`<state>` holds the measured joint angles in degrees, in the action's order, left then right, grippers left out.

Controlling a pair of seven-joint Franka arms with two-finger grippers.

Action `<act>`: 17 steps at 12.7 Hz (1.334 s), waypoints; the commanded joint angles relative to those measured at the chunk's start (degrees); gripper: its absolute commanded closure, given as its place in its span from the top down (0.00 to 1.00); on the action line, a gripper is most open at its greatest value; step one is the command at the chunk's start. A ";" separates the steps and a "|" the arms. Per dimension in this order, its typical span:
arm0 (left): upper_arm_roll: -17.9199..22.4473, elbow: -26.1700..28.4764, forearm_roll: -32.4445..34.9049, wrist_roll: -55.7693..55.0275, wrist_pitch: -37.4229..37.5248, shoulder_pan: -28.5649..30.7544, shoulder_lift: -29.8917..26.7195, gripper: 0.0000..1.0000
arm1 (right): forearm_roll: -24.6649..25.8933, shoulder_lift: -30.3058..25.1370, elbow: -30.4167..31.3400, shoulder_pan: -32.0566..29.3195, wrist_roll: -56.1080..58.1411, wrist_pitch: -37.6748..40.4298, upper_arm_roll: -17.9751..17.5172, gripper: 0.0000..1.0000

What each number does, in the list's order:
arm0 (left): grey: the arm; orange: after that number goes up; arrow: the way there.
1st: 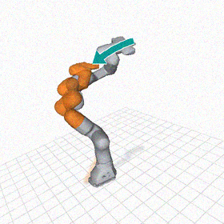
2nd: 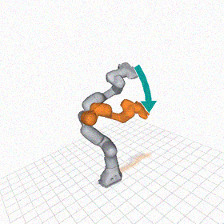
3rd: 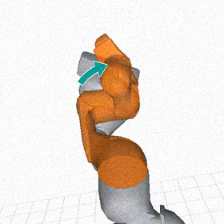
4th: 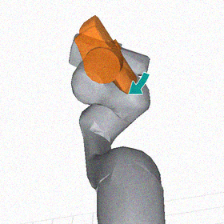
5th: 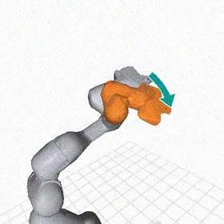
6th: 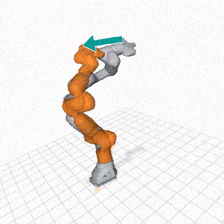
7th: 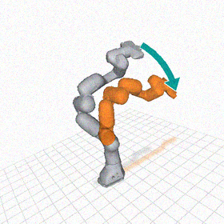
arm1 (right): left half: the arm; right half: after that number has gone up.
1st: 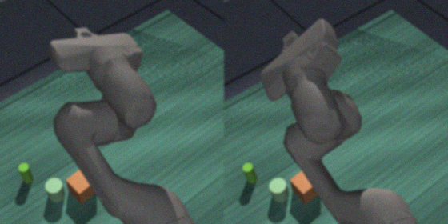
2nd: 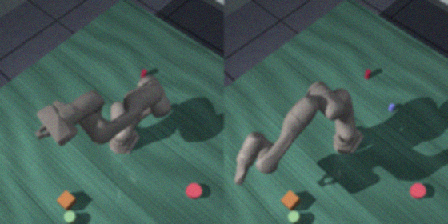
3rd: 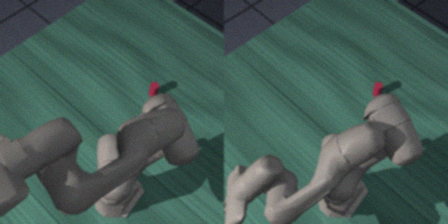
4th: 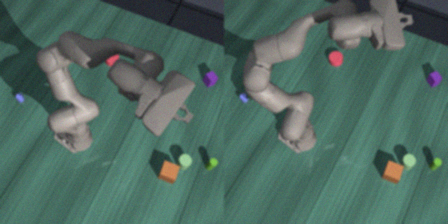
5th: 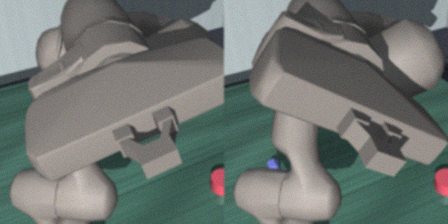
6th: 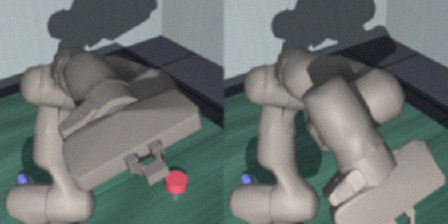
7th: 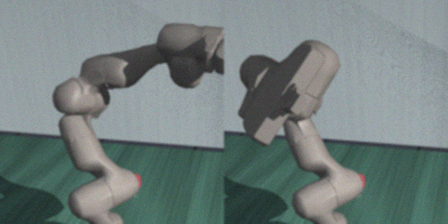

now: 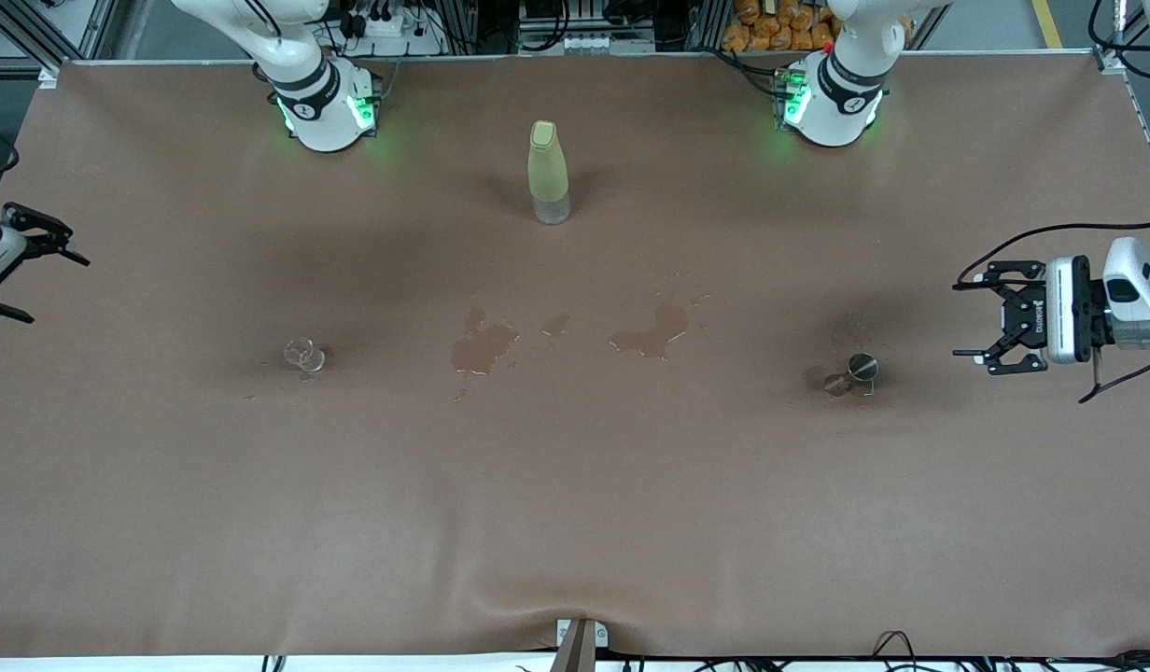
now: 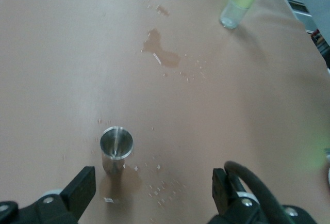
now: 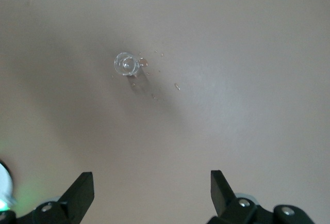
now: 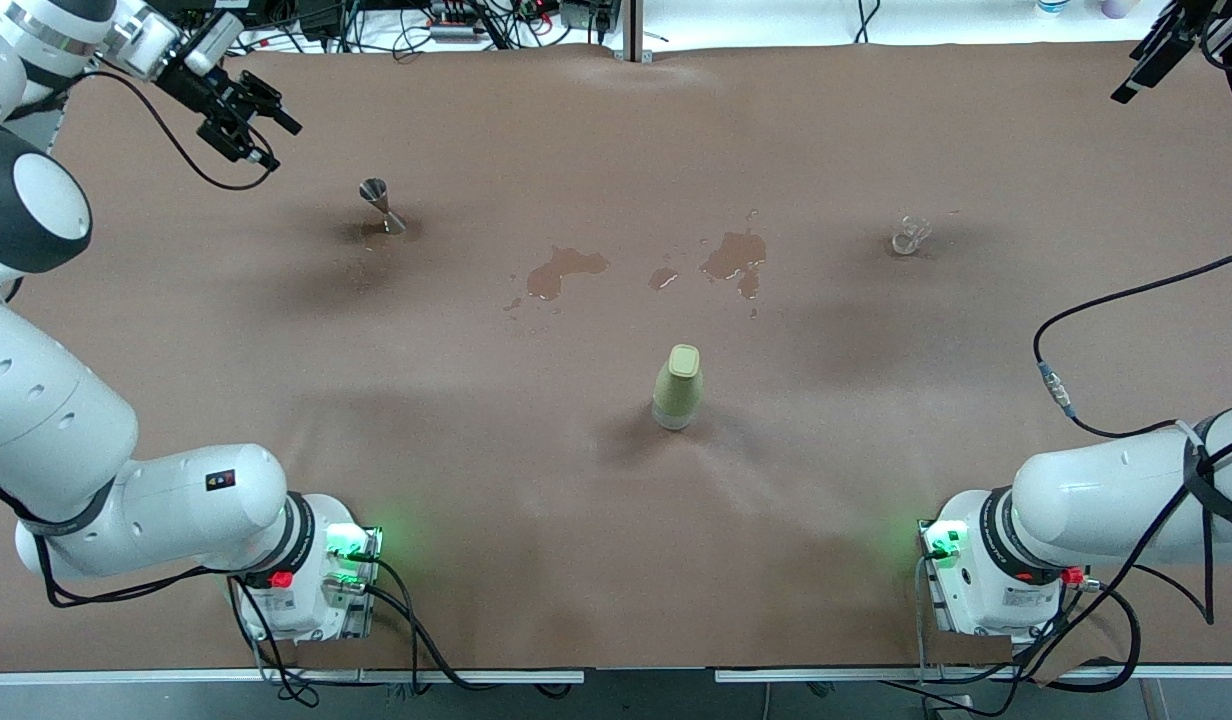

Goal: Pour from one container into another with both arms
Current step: 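Reach the left gripper to the steel jigger while the right gripper reaches the beaker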

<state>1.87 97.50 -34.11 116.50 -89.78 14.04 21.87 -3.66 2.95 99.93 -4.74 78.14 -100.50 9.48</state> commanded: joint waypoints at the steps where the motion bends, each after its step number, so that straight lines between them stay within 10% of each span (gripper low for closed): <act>1: -0.20 0.93 -2.63 8.20 0.05 1.59 2.91 1.00 | 0.15 -1.45 3.33 0.79 15.32 -4.51 0.28 1.00; 9: -0.20 0.32 -13.78 18.94 -0.66 5.20 12.58 1.00 | -0.99 0.21 12.47 0.17 25.38 -17.61 0.28 1.00; 17: -0.20 0.05 -22.92 24.37 -1.36 4.94 21.19 1.00 | -18.02 10.04 14.77 -1.32 43.20 -25.35 0.36 1.00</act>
<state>1.74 98.30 -54.29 138.30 -90.93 18.97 40.52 -17.22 10.56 114.78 -4.99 115.96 -124.75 10.17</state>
